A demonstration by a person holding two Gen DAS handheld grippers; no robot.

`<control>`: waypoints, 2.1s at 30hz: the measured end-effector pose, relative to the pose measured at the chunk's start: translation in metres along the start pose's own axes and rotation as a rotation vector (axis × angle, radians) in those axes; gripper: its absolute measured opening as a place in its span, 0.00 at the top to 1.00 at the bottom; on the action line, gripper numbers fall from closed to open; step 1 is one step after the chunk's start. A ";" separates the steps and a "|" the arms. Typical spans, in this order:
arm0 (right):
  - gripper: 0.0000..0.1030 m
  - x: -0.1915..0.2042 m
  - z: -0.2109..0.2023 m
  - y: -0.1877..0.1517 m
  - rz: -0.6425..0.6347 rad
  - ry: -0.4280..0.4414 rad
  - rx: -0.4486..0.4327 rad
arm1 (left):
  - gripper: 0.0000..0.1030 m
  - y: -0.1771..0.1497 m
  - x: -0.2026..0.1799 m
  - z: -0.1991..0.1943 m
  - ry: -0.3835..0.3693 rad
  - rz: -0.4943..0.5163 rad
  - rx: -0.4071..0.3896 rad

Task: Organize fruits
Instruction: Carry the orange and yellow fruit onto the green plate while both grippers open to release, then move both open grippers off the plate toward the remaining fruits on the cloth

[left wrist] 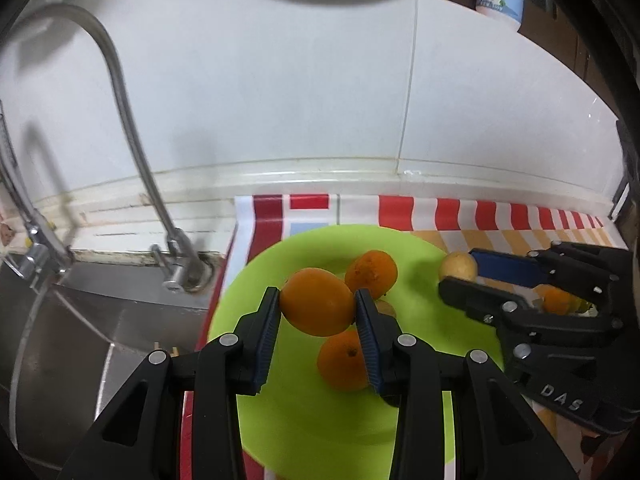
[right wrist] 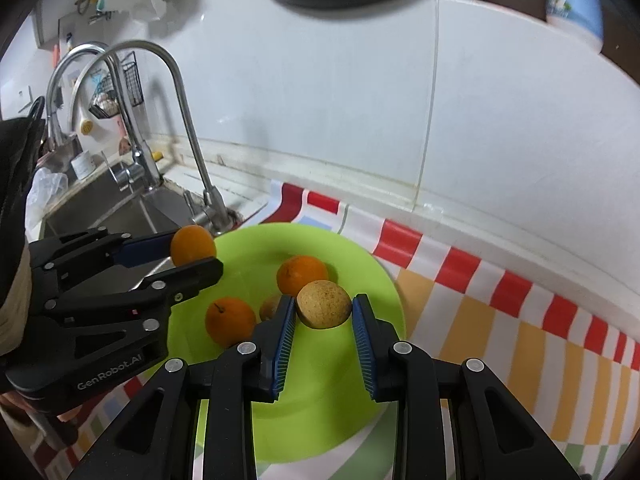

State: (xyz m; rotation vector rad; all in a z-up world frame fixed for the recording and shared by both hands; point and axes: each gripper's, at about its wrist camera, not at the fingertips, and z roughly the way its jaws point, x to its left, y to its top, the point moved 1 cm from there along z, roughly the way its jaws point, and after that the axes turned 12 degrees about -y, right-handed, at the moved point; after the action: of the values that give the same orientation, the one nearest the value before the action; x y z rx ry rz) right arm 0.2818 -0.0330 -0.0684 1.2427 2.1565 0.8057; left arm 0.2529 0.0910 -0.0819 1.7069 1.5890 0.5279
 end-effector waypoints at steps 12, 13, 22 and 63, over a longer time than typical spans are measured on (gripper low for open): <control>0.66 -0.009 0.008 -0.003 0.045 -0.008 -0.002 | 0.52 0.001 -0.002 0.000 0.027 0.002 -0.007; 0.66 -0.010 0.006 -0.003 0.050 -0.008 -0.003 | 0.52 0.000 -0.005 -0.003 0.027 0.003 -0.010; 0.66 -0.023 -0.045 -0.016 0.089 -0.034 -0.072 | 0.48 -0.008 -0.036 -0.048 0.020 0.004 -0.070; 0.43 -0.130 -0.209 -0.131 0.305 -0.414 -0.169 | 0.14 -0.039 -0.200 -0.094 -0.126 0.207 -0.171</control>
State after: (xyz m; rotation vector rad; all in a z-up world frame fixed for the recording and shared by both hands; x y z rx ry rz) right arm 0.1204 -0.2495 0.0010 1.5156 1.5638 0.7524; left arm 0.1285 -0.0825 -0.0136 1.7470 1.2499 0.6267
